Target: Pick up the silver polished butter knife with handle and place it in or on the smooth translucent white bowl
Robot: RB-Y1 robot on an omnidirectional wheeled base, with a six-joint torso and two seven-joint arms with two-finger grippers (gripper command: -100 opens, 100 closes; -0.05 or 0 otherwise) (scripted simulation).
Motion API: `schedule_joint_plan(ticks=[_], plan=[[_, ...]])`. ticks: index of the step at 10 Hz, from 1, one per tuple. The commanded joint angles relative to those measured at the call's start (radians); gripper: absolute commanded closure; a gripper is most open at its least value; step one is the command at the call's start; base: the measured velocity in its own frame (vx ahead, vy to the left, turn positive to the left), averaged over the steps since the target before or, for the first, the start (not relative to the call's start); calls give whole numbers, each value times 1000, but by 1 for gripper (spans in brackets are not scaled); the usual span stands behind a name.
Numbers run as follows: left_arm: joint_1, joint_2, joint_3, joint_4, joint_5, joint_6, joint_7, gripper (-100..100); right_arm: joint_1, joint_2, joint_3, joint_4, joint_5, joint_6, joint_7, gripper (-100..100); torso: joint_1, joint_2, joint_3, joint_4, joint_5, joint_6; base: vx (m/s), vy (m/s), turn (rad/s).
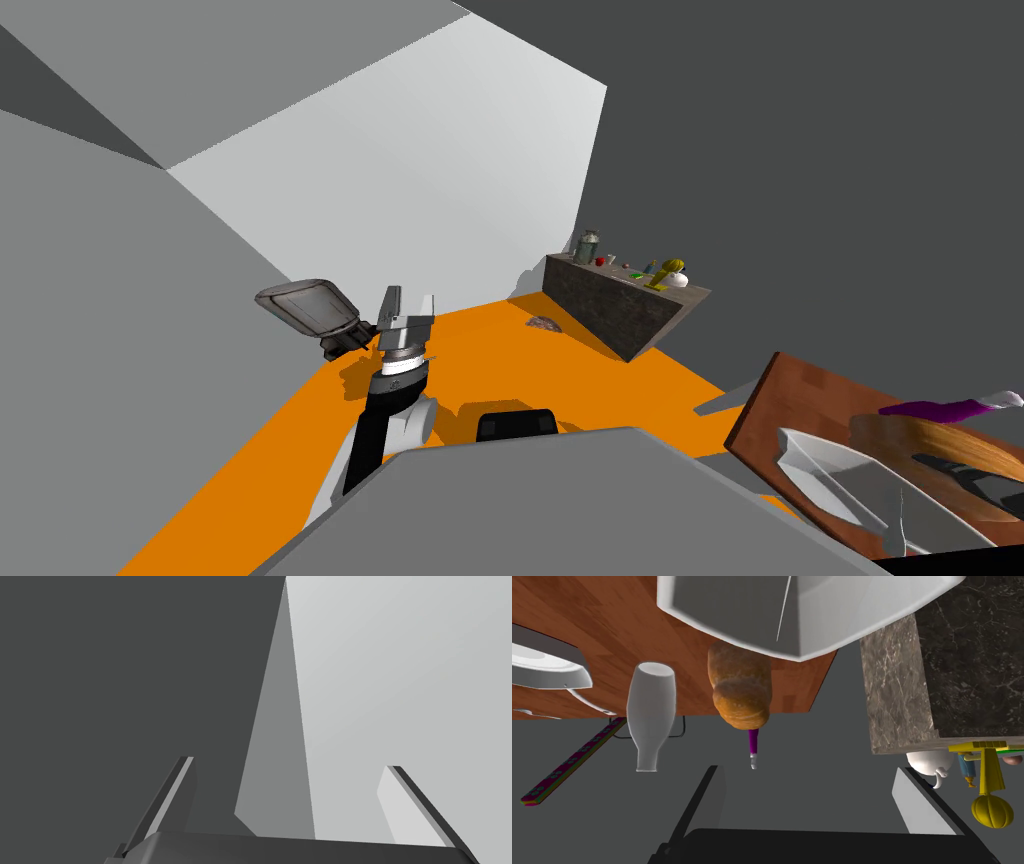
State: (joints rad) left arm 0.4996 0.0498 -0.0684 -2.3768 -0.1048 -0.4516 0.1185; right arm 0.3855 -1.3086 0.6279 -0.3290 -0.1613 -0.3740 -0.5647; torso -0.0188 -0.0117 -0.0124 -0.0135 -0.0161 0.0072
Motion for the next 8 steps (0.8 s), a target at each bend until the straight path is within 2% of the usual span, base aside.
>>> schedule_joint_plan(ticks=[1, 2, 3, 5, 7, 8], plan=[[0, 0, 0, 0, 0, 0, 0, 0, 50, -50, -39, -50, -50, -50, -50, -100, 0, 0, 0, 0, 0, 0, 130, 83, 270], [0, 0, 0, 0, 0, 0, 0, 0, 80, -82, -39, -75, -50, -63, -85, -100, 1, -3, -2, -1, 1, 1, 57, 31, 1], [0, 0, 0, 0, 0, 0, 0, 0, 141, -103, -39, -103, -50, -63, -96, -100, 0, 0, 0, 0, 1, 3, 3, 7, -49], [0, 0, 0, 0, 0, 0, 0, 0, 200, -103, -39, -103, -50, -63, -96, -100, -3, 6, 3, 1, -1, 3, -17, -5, -2], [0, 0, 0, 0, 0, 0, 0, 0, 202, -103, -39, -118, -50, -63, -96, -100, -4, 7, 4, 1, -1, 3, -5, -2, -2], [0, 0, 0, 0, 0, 0, 0, 0, 202, -103, -39, -103, -50, -63, -96, -100, -4, 6, 3, 1, -1, 2, 0, 0, 0]])
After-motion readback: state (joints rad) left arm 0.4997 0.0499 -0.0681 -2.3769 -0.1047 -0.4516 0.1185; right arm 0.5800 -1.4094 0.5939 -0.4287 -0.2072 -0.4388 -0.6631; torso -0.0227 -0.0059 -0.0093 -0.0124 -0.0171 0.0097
